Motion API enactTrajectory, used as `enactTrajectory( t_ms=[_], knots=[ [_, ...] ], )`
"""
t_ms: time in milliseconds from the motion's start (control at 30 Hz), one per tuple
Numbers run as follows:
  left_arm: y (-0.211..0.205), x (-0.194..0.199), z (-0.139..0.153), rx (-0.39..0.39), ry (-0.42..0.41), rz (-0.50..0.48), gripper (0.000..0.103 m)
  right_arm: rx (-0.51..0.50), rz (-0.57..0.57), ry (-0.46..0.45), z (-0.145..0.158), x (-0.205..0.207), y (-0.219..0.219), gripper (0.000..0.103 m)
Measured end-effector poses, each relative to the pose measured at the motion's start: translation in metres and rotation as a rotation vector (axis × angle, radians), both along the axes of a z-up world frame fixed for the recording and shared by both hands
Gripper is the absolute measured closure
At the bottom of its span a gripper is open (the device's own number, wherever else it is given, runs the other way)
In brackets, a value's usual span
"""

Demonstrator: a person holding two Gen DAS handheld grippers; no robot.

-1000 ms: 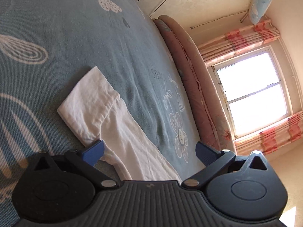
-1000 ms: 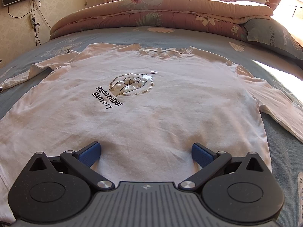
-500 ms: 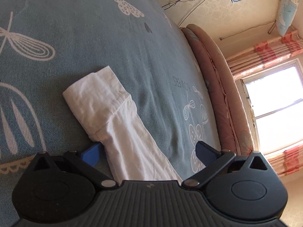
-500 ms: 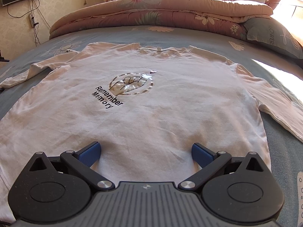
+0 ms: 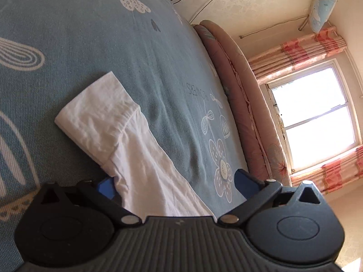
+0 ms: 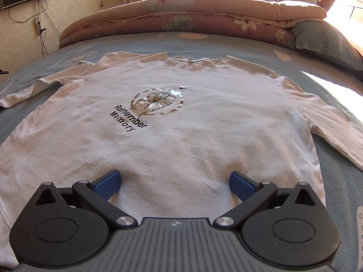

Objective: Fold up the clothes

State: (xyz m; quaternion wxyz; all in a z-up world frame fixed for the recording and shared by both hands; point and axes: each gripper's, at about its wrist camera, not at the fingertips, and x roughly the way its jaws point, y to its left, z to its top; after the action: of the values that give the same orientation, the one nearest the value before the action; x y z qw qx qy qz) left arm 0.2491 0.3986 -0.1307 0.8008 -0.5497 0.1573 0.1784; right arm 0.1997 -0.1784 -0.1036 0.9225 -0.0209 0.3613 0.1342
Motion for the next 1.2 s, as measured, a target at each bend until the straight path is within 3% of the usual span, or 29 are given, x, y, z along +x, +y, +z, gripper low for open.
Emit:
enactTrajectory(
  t_ms=[100, 200, 333, 467, 633, 900, 1033, 1200],
  knots=[
    [-0.008, 0.008, 0.003, 0.021, 0.001, -0.039, 0.001, 0.046, 0.057, 0.037, 0.006, -0.002, 0.004, 0.000],
    [-0.011, 0.003, 0.004, 0.010, -0.028, -0.044, 0.001, 0.163, 0.191, 0.069, 0.016, -0.010, 0.017, 0.000],
    [-0.003, -0.013, -0.002, 0.005, -0.080, 0.043, 0.001, 0.260, 0.375, 0.088, 0.027, -0.026, 0.042, 0.000],
    [0.009, -0.014, -0.009, -0.036, -0.148, 0.135, 0.001, 0.264, 0.476, 0.082, 0.031, -0.041, 0.063, 0.000],
    [0.007, 0.004, -0.006, 0.004, -0.132, 0.075, 0.001, 0.267, 0.503, 0.107, 0.028, -0.044, 0.071, 0.000],
    [0.026, -0.002, -0.005, -0.002, -0.173, 0.166, 0.001, 0.293, 0.539, 0.097, 0.034, -0.049, 0.071, 0.000],
    [0.040, -0.009, -0.013, -0.077, -0.233, 0.184, 0.001, 0.279, 0.527, 0.110, 0.029, -0.047, 0.072, 0.000],
    [0.049, -0.011, -0.003, -0.018, -0.262, 0.173, 0.006, 0.281, 0.495, 0.124, 0.025, -0.043, 0.069, 0.000]
  ],
)
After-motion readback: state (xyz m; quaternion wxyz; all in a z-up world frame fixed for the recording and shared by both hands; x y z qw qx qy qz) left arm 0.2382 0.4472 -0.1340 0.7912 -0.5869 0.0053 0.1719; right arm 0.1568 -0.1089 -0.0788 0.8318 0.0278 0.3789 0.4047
